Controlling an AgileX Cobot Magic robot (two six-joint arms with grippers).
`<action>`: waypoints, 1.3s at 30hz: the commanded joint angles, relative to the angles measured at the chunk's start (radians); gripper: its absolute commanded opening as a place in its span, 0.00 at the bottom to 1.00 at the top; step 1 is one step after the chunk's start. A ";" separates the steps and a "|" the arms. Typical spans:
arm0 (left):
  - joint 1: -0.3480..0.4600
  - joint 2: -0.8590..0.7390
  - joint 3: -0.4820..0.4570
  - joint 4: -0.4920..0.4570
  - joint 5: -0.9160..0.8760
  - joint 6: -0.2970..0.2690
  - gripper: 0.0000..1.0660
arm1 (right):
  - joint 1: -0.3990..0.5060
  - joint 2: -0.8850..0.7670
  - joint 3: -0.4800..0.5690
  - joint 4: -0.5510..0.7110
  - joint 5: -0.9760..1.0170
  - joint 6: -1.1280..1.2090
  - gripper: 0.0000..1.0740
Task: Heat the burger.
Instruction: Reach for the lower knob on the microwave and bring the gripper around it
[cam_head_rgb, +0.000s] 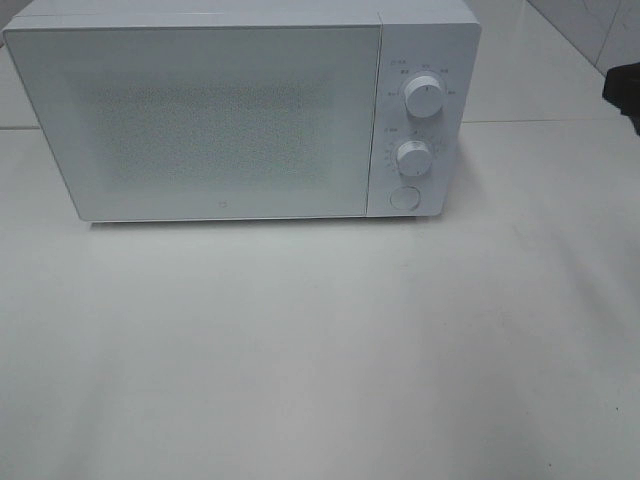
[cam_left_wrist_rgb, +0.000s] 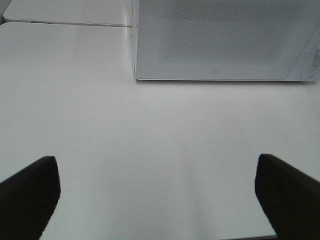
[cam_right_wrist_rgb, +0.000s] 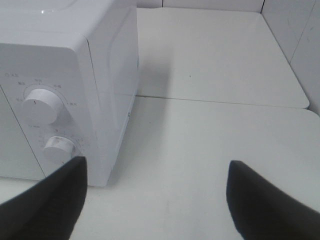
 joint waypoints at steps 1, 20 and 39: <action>-0.001 -0.026 0.002 -0.009 -0.003 0.003 0.92 | -0.003 0.056 -0.005 0.003 -0.041 0.002 0.68; -0.001 -0.025 0.002 -0.009 -0.003 0.003 0.92 | 0.076 0.320 0.123 0.061 -0.492 -0.079 0.68; -0.001 -0.019 0.002 -0.006 -0.003 0.003 0.92 | 0.586 0.565 0.232 0.802 -1.062 -0.527 0.68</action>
